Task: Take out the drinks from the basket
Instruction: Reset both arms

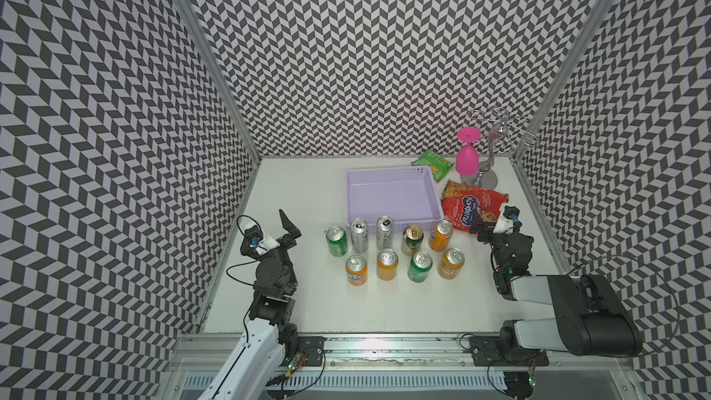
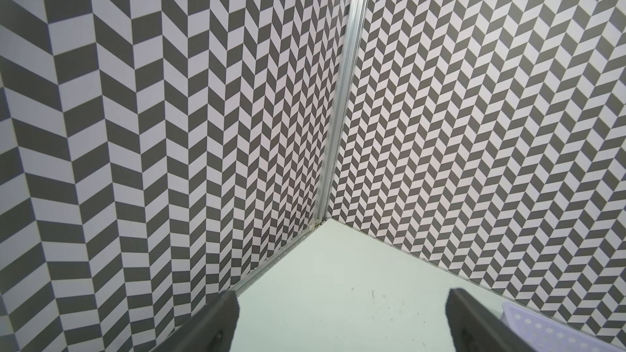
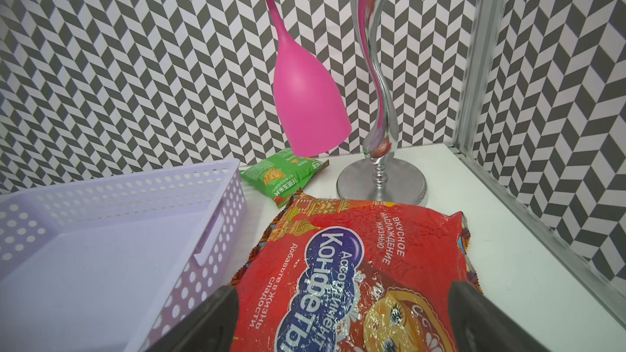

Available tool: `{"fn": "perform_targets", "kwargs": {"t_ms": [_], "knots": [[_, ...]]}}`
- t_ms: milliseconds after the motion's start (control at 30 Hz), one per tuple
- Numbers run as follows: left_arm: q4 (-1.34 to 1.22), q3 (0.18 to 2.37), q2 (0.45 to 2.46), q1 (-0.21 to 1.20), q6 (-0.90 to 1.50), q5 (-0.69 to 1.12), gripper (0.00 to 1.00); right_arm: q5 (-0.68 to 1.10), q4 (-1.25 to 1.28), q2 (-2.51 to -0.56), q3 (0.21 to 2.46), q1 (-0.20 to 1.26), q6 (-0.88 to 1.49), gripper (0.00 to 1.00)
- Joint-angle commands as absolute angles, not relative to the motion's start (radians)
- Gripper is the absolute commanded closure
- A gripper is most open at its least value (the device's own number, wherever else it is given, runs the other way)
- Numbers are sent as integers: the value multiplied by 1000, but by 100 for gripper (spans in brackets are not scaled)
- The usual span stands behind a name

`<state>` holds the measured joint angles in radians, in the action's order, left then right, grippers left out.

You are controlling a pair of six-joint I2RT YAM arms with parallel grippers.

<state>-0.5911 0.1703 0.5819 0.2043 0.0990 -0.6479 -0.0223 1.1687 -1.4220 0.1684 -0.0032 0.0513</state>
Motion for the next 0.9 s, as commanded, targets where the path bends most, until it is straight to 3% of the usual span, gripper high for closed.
{"fn": "perform_targets", "kwargs": {"t_ms": [0,67,233,400,867], "knots": [[-635,166,598,180,106,-605,1,16,1398,-1514,151,-8,31,0],[-639,164,618,167,105,-597,1,20,1479,-1571,157,-8,35,0],[-665,149,682,133,104,-571,1,20,1241,-1524,252,-9,23,1],[-696,132,746,95,102,-511,1,19,1353,-1555,230,-9,27,0],[-993,81,998,37,1,-283,1,25,1345,-1554,230,-8,17,0]]}}
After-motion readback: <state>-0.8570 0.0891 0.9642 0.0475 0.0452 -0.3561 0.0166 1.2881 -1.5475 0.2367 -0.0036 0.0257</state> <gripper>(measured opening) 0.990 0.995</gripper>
